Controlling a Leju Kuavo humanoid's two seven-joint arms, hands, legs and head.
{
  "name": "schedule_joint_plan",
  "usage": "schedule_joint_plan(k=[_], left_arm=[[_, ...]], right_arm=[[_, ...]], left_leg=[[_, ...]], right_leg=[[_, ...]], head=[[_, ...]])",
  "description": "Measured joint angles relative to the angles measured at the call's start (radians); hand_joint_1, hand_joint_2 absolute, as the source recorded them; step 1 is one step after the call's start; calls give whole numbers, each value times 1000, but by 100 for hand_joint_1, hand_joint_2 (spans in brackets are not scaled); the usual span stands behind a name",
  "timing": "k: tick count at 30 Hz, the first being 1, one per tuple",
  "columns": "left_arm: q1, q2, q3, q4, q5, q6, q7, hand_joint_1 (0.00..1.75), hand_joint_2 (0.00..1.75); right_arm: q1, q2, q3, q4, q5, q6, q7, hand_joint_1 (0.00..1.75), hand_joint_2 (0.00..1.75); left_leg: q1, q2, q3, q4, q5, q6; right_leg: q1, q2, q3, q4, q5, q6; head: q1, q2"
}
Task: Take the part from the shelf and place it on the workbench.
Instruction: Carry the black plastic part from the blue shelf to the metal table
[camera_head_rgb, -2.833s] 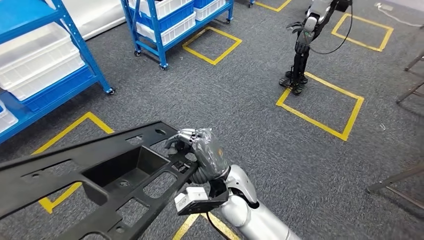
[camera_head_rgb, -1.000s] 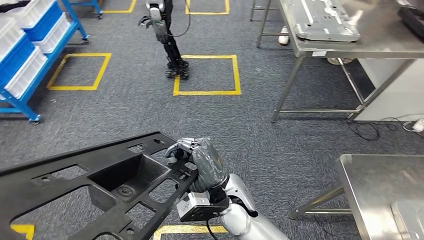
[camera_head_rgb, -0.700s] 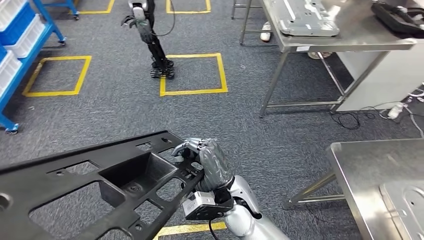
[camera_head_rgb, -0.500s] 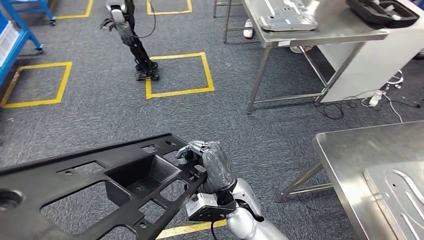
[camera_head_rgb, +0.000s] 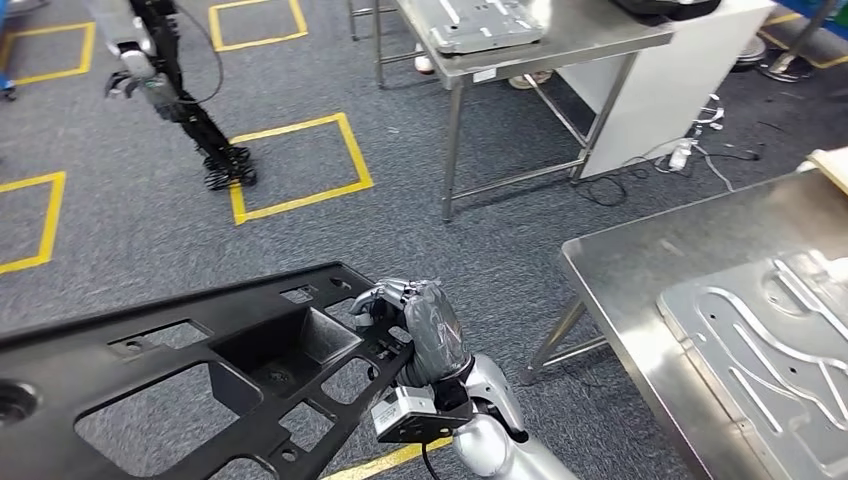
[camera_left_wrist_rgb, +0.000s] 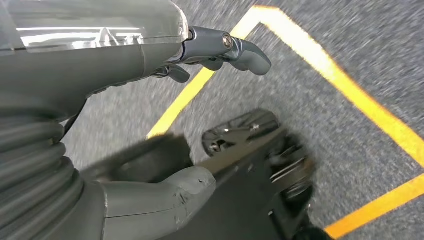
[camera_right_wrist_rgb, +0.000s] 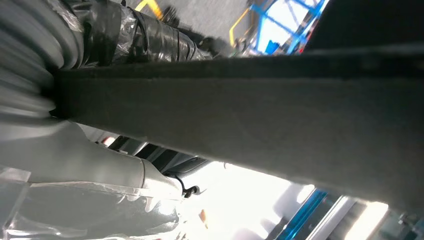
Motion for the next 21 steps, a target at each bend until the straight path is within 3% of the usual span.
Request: schedule_joint_plan(k=[1, 3, 5, 7, 9, 11, 12, 13, 14, 16, 18, 20, 21], left_arm=[[2, 0, -1, 0, -3, 4, -6, 0, 175], [5, 0, -2, 0, -6, 12, -14, 0, 175], [5, -2, -4, 0, -8, 20, -19, 0, 175], [4, -5, -7, 0, -11, 25, -30, 0, 175], [4, -7, -11, 0, -12, 30, -46, 0, 175], [7, -8, -15, 0, -13, 33, -54, 0, 175], [7, -9, -16, 0, -13, 34, -56, 0, 175], [7, -9, -17, 0, -13, 34, -57, 0, 175], [6, -10, -18, 0, -13, 34, -59, 0, 175], [5, -12, -22, 0, -12, 30, -68, 0, 175], [5, -14, -24, 0, -12, 9, -98, 0, 175], [3, -15, -27, 0, -12, -15, -142, 0, 175], [2, -15, -29, 0, -12, -23, -162, 0, 175]], right_arm=[[2, -1, -1, -2, 2, -2, -1, 175, 175], [9, -4, -5, -10, 7, -8, -4, 175, 175], [16, -9, -13, -19, 11, -13, -5, 175, 175], [20, -14, -20, -27, 12, -16, -6, 175, 175], [21, -17, -24, -34, 15, -20, -7, 175, 175], [25, -20, -25, -35, 16, -21, -8, 175, 175], [27, -23, -26, -35, 16, -21, -8, 175, 175], [29, -25, -26, -35, 17, -21, -8, 175, 175], [30, -27, -27, -36, 17, -21, -8, 175, 175], [29, -29, -28, -40, 19, -21, -8, 175, 175], [29, -30, -29, -44, 20, -23, -8, 175, 175], [29, -32, -31, -46, 21, -26, -8, 175, 175], [30, -33, -32, -47, 21, -28, -9, 175, 175]], left_leg=[[2, -20, 21, -50, 18, 2], [1, -45, 38, -88, 21, 9], [1, -26, 40, -94, 26, 21], [3, -4, 44, -105, 32, 37], [2, 22, 47, -112, 35, 47], [0, 50, 47, -112, 33, 50], [-1, 63, 48, -112, 31, 50], [-1, 76, 50, -112, 29, 49], [-1, 87, 53, -112, 27, 47], [-4, 107, 61, -112, 20, 40], [-8, 124, 67, -114, 14, 31], [-10, 144, 73, -118, 10, 20], [-10, 138, 76, -114, 4, 14]], right_leg=[[-1, 13, -5, 8, -3, 5], [-2, 35, -15, 15, -3, 17], [-6, 48, -20, 13, 1, 28], [-3, 9, -35, 44, -20, 39], [-3, -53, -84, 145, -74, 48], [-7, -77, -142, 256, -115, 55], [-9, -82, -152, 275, -112, 57], [-10, -87, -142, 252, -90, 57], [-10, -97, -112, 195, -56, 54], [0, -141, -42, 60, -3, 43], [12, -166, -15, 2, 7, 31], [12, -144, -14, -4, 8, 20], [8, -131, -10, -11, 10, 15]], head=[[0, 0], [0, 0], [0, 0], [2, 0], [4, 0], [4, 0], [4, 0], [4, 0], [4, 0], [4, 0], [4, 0], [4, 0], [4, 0]])
